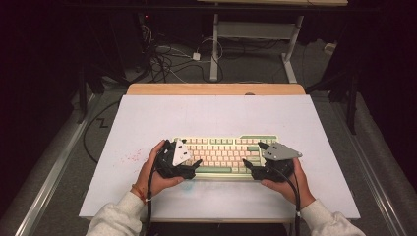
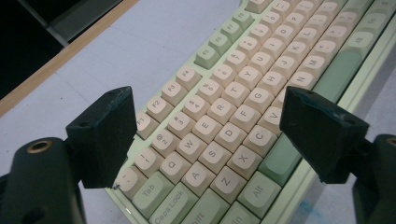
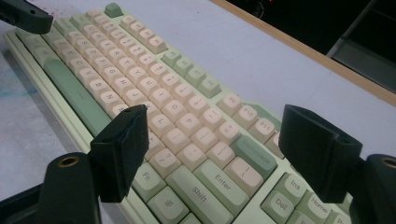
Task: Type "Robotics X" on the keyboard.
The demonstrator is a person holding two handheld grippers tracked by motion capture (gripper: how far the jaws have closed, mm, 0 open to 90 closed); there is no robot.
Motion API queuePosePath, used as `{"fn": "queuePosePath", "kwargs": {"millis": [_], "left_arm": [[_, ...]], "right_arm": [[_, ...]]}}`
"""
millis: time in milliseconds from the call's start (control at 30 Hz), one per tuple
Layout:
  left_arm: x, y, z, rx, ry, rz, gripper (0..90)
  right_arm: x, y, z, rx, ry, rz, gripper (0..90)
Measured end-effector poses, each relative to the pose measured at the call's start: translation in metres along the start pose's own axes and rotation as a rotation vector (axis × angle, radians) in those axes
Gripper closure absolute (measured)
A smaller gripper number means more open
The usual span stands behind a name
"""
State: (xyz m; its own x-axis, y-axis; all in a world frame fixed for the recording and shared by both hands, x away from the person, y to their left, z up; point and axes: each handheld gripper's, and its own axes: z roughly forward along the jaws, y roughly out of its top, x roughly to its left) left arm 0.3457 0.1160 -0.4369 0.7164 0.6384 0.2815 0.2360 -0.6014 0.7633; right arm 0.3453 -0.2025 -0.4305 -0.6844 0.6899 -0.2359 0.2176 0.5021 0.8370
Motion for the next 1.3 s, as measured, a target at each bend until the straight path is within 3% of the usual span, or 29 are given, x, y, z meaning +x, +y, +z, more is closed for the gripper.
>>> {"fn": "queuePosePath", "kwargs": {"millis": [600, 1300], "left_arm": [[-0.011, 0.0, -0.015, -0.003, 0.021, 0.07, 17.1], [-0.015, -0.006, -0.03, -0.017, 0.018, 0.082, 16.9]], "right_arm": [[0.003, 0.004, -0.017, -0.019, -0.035, -0.017, 24.6], [0.003, 0.001, -0.034, -0.016, -0.068, -0.028, 24.6]]}}
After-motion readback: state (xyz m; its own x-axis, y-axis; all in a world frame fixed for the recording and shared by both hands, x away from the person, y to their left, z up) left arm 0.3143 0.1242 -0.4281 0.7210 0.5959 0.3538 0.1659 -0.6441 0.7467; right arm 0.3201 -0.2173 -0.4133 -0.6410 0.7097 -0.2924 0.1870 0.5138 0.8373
